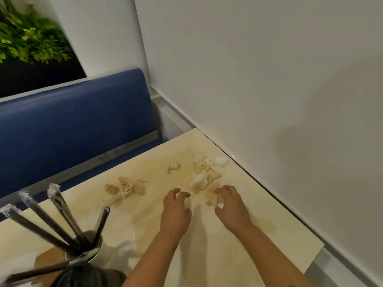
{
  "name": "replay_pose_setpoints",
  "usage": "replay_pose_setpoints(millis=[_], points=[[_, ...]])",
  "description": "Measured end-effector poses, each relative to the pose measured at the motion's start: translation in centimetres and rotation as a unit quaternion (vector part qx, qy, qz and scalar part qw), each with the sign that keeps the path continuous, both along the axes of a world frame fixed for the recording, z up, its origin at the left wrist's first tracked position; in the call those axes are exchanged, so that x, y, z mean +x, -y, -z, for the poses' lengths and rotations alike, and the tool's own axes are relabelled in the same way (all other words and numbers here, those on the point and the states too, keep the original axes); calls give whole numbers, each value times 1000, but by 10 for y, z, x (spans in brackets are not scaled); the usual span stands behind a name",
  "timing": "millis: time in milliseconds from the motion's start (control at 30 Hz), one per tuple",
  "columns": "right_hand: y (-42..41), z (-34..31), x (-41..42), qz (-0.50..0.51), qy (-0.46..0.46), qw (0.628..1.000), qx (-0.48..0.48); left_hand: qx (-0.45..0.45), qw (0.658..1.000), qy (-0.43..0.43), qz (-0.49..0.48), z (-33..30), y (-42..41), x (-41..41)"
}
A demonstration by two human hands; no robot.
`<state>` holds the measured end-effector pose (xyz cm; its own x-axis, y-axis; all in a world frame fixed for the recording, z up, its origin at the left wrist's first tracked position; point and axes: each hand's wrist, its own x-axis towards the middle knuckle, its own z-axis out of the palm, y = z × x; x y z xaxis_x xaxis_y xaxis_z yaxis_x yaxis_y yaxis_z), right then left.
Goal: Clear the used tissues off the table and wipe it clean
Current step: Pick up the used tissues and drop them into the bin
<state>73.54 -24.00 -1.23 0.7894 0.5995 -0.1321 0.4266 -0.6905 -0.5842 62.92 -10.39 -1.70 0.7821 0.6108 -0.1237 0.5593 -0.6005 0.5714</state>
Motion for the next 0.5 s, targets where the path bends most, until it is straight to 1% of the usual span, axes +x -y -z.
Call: replay_pose_setpoints(millis=[133,333,400,500], points=[[-18,14,20,-56,4,997,-53,22,999,-43,3,9,-11,18],[-35,32,39,-108,16,989,-98,43,992,-114,22,24,-25,36],[-37,36,40,-115,31,987,-105,58,991,-115,24,28,-28,38],[-38,40,40,-112,45,987,-105,67,994,-91,13,34,-32,39]])
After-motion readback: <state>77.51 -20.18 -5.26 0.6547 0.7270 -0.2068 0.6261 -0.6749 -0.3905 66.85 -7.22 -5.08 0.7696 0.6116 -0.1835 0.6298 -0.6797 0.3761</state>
